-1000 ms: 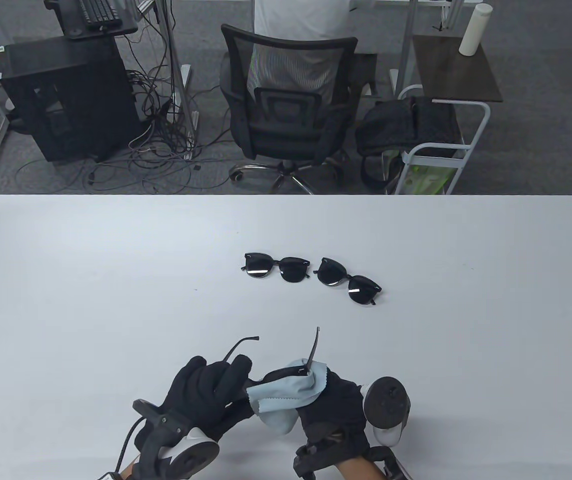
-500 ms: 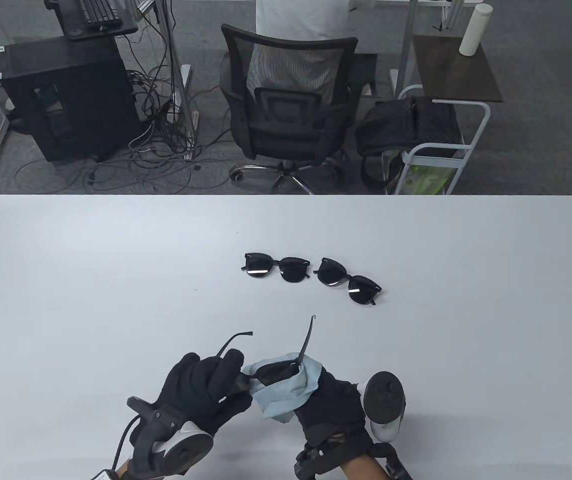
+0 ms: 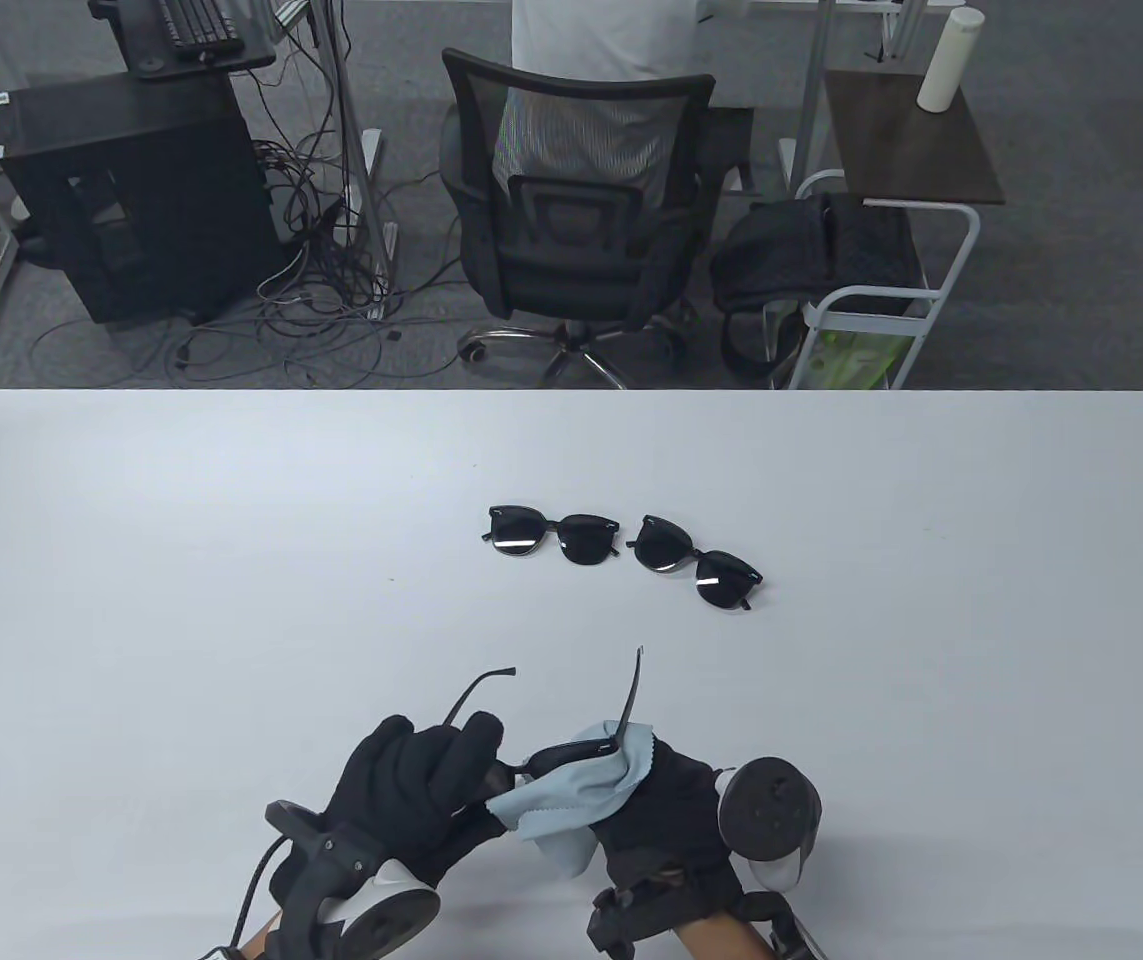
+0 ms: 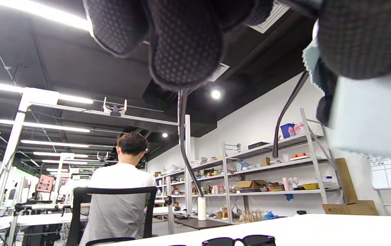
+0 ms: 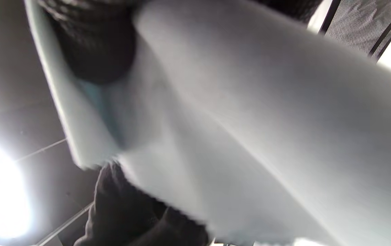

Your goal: Dust sunglasses

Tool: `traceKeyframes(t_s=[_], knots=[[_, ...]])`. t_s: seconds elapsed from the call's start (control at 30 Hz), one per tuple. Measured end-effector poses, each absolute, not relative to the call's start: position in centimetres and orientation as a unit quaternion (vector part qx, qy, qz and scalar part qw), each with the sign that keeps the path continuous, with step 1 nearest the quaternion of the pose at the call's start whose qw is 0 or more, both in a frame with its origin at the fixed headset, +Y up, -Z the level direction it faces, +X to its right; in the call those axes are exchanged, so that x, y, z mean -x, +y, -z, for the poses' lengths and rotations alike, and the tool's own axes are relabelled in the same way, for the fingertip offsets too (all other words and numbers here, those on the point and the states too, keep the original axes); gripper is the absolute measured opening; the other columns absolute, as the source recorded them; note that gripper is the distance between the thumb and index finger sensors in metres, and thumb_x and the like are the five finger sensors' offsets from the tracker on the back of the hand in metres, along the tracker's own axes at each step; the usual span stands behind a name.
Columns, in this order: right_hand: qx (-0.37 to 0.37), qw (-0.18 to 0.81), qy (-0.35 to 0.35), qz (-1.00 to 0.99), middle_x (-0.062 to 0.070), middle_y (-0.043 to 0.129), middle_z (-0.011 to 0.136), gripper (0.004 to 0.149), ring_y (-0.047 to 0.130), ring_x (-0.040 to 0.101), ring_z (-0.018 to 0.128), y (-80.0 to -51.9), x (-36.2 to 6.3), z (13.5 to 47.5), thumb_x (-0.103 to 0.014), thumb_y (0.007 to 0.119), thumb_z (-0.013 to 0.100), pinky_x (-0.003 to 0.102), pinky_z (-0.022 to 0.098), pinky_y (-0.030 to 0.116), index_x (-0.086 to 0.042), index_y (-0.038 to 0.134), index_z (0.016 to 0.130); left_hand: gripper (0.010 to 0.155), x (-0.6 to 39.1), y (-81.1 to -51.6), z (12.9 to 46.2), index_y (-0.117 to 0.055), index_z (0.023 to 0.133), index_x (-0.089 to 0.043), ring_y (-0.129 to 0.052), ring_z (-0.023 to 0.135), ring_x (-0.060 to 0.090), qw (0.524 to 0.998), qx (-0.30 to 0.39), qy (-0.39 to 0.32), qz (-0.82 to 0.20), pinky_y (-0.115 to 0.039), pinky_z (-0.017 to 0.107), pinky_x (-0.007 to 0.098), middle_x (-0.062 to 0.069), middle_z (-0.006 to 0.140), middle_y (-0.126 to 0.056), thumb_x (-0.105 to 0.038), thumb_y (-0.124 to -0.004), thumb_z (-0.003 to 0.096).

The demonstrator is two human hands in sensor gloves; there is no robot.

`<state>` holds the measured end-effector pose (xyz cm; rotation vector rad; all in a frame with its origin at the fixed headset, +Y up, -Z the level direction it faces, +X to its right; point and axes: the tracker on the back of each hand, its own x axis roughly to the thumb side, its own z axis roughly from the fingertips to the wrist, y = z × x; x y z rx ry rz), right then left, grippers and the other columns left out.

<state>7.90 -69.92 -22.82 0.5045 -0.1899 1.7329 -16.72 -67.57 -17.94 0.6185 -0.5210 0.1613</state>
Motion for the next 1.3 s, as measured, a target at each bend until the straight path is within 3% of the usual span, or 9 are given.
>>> traceKeyframes(t_s=[0.27, 0.53, 0.77, 0.97, 1.2, 1.3], knots=[[-0.219, 0.648, -0.083, -0.725, -0.007, 0.099, 0.061, 0.039, 0.103, 0.013, 0.055, -69.4, -8.6, 22.8, -0.048, 0.068, 0.052, 0.034, 0.061, 0.081, -0.019, 0.076, 0.077, 0.093, 17.1, -67.1, 17.9, -0.05, 0.107, -0.027, -0.1, 0.052, 0.008, 0.915, -0.296, -0.251, -0.107, -0.08, 0.06, 0.042, -0.008, 0.082, -0.079, -0.073, -0.082, 0.0323], [-0.224, 0.702, 0.005, -0.676, -0.002, 0.096, 0.073, 0.041, 0.1, 0.019, 0.066, -69.9, -8.8, 24.2, -0.04, 0.074, 0.05, 0.038, 0.065, 0.077, -0.015, 0.073, 0.084, 0.094, 18.1, -67.0, 19.2, -0.047, 0.107, -0.023, -0.101, 0.055, 0.006, 0.917, -0.251, -0.288, -0.114, -0.08, 0.062, 0.041, -0.009, 0.084, -0.079, -0.067, -0.083, 0.032], [-0.195, 0.714, 0.006, -0.672, -0.004, 0.092, 0.08, 0.048, 0.095, 0.02, 0.073, -70.8, -9.3, 24.5, -0.049, 0.07, 0.051, 0.041, 0.067, 0.073, -0.019, 0.068, 0.088, 0.094, 19.2, -65.8, 18.9, -0.048, 0.107, -0.022, -0.102, 0.056, 0.006, 0.915, -0.301, -0.248, -0.106, -0.08, 0.062, 0.041, -0.008, 0.084, -0.079, -0.065, -0.084, 0.0318], [-0.224, 0.709, 0.033, -0.668, -0.003, 0.085, 0.087, 0.06, 0.089, 0.022, 0.081, -71.1, -8.3, 24.5, -0.057, 0.074, 0.048, 0.044, 0.07, 0.07, -0.019, 0.062, 0.093, 0.094, 20.6, -65.0, 18.8, -0.05, 0.106, -0.017, -0.104, 0.052, 0.007, 0.909, -0.341, -0.195, -0.14, -0.082, 0.06, 0.04, -0.006, 0.081, -0.082, -0.064, -0.084, 0.0327], [-0.252, 0.66, 0.068, -0.704, -0.002, 0.079, 0.092, 0.066, 0.083, 0.022, 0.087, -71.3, -4.7, 23.1, -0.058, 0.077, 0.047, 0.043, 0.072, 0.068, -0.018, 0.056, 0.095, 0.094, 18.3, -66.1, 18.0, -0.051, 0.106, -0.017, -0.104, 0.051, 0.007, 0.91, -0.329, -0.225, -0.119, -0.082, 0.059, 0.04, -0.006, 0.08, -0.082, -0.064, -0.084, 0.0326], [-0.24, 0.667, 0.062, -0.703, -0.005, 0.084, 0.087, 0.057, 0.087, 0.018, 0.083, -71.2, -3.8, 22.6, -0.049, 0.082, 0.048, 0.039, 0.071, 0.071, -0.019, 0.061, 0.092, 0.094, 16.8, -66.6, 17.5, -0.05, 0.106, -0.017, -0.104, 0.051, 0.008, 0.908, -0.324, -0.243, -0.108, -0.082, 0.058, 0.041, -0.006, 0.081, -0.082, -0.064, -0.084, 0.0329]])
